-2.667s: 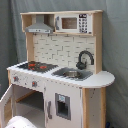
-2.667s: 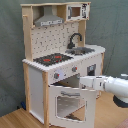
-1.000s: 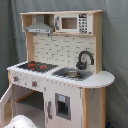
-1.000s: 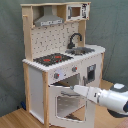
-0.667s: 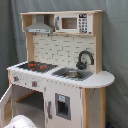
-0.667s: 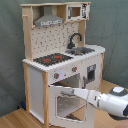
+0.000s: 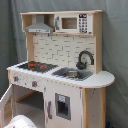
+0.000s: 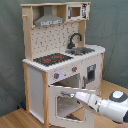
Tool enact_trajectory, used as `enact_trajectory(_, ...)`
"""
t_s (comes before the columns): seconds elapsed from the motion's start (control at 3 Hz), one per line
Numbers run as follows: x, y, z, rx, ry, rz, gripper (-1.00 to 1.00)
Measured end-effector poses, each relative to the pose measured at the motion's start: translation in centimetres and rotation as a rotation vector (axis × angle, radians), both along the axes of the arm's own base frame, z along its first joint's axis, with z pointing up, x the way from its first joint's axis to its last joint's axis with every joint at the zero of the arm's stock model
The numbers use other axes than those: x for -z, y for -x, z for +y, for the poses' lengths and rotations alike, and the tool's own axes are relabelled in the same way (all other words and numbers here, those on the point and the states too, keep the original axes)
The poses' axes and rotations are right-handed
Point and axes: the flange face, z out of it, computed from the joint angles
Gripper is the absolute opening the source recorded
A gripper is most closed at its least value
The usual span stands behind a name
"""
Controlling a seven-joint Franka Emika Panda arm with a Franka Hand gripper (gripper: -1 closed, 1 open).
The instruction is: Play with the kitchen
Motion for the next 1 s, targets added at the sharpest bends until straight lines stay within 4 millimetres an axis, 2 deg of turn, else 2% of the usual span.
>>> enact_trajectory(1.0, 2.1, -0.4, -0.4, 0.043, -0.292, 0.053, 1.0)
